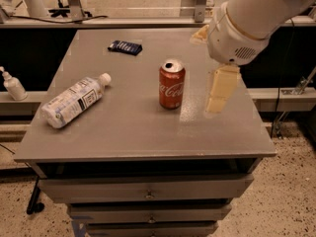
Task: Pick blue plastic bottle
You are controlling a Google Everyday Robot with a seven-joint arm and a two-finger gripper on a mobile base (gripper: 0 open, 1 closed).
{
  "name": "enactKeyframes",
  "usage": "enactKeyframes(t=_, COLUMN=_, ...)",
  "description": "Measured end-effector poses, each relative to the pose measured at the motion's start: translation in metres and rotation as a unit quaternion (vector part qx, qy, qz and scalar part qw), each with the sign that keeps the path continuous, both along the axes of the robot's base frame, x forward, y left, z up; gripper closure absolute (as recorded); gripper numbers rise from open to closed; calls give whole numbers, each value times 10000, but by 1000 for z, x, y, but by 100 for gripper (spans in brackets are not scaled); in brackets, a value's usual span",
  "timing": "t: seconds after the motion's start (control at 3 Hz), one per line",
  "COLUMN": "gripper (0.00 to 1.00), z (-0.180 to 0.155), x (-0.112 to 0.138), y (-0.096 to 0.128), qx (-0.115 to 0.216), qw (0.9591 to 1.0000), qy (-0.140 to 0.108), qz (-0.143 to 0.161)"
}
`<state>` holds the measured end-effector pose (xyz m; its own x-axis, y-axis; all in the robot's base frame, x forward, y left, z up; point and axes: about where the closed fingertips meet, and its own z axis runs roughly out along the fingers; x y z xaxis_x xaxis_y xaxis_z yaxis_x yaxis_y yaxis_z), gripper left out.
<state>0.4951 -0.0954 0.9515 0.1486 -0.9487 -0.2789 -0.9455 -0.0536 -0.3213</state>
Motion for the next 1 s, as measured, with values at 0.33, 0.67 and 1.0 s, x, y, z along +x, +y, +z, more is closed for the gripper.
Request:
enactKeyframes(t=0.33, gripper=0, z=-10, x=11, y=56, qx=211, qw=9971, qy=-161, qz=717)
enactKeyframes(t=0.67, gripper=0, z=-4, x=19, y=114, qx=482, qw=9899, qy=-372, qz=1281)
enactKeyframes(t=1.0, gripper=0, z=-4, x=19, y=114, qx=482, qw=9899, qy=-373, qz=1281)
